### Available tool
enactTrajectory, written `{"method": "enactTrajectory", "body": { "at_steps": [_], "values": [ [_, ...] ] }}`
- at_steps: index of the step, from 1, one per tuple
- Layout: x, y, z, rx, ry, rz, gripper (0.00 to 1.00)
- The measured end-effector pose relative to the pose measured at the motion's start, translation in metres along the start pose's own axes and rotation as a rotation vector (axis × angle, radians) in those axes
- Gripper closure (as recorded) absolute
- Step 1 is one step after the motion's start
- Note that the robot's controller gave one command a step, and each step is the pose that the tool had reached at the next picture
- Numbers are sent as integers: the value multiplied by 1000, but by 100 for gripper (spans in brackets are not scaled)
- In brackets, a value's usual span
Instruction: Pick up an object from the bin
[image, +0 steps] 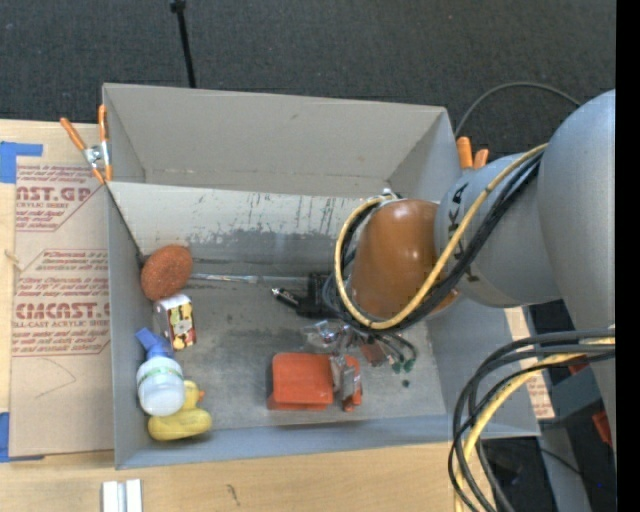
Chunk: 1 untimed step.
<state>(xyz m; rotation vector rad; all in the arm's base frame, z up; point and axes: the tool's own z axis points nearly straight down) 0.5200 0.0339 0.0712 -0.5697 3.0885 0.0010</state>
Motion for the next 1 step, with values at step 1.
{"method": "enactTrajectory", "body": {
  "at_steps": [1],
  "values": [
    [0, 0, 0, 0, 0, 0, 100]
  ]
}}
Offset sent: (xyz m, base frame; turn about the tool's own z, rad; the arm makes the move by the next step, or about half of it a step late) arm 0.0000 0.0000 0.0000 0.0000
